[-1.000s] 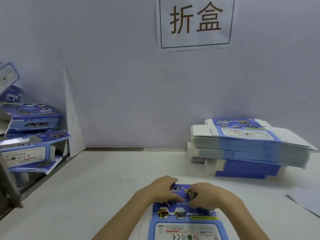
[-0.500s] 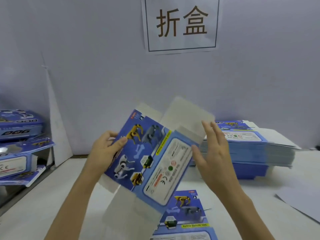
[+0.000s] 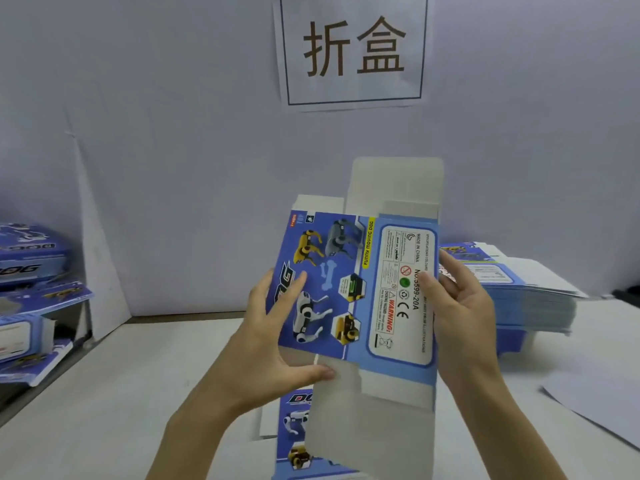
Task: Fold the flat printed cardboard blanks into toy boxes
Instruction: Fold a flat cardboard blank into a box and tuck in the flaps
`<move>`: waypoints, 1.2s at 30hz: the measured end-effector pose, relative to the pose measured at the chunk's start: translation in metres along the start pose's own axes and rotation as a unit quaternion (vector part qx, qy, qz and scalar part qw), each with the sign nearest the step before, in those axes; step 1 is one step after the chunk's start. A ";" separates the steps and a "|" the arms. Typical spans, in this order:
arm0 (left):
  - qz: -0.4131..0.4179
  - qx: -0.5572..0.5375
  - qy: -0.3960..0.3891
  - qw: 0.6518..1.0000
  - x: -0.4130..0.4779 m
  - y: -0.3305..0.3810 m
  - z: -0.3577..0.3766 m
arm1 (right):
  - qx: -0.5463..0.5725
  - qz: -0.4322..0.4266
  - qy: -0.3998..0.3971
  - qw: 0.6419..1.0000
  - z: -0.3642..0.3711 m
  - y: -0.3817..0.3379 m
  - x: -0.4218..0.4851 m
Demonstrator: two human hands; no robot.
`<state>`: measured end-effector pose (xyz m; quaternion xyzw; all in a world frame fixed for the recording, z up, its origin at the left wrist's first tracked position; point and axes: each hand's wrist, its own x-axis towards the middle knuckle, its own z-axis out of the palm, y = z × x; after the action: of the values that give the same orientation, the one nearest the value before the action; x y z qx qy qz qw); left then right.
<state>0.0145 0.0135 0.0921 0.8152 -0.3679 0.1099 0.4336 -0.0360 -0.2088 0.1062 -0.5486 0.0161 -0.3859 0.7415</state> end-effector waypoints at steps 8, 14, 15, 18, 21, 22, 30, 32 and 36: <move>0.095 0.109 0.186 0.972 0.002 -0.001 0.004 | -0.440 -0.228 -0.144 0.857 0.017 0.009 -0.019; 0.110 0.106 0.216 0.964 0.003 0.006 0.009 | -0.542 -0.265 -0.148 0.783 0.015 0.010 -0.019; 0.114 0.102 0.221 0.963 0.004 0.008 0.011 | -0.547 -0.266 -0.145 0.780 0.014 0.010 -0.017; 0.129 0.108 0.246 0.955 0.005 0.015 0.012 | -0.531 -0.272 -0.139 0.791 0.011 0.010 -0.015; 0.135 0.104 0.302 0.938 0.005 0.019 0.019 | -0.503 -0.270 -0.134 0.810 0.014 0.011 -0.017; 0.119 0.072 0.325 0.935 0.004 0.020 0.021 | -0.487 -0.264 -0.129 0.822 0.015 0.011 -0.018; -0.171 -0.293 0.123 0.933 0.003 0.028 0.020 | -0.389 -0.180 -0.143 0.892 0.025 0.015 -0.030; -0.228 -0.201 0.098 0.948 0.001 0.028 0.025 | -0.510 -0.182 -0.142 0.828 0.028 0.018 -0.032; -0.206 -0.095 0.138 0.964 0.000 0.025 0.026 | -0.565 -0.215 -0.119 0.787 0.032 0.024 -0.038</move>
<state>-0.0063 -0.0158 0.0928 0.8055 -0.1369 0.0941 0.5689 -0.0353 -0.1585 0.0840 -0.9004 0.0246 -0.3894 0.1926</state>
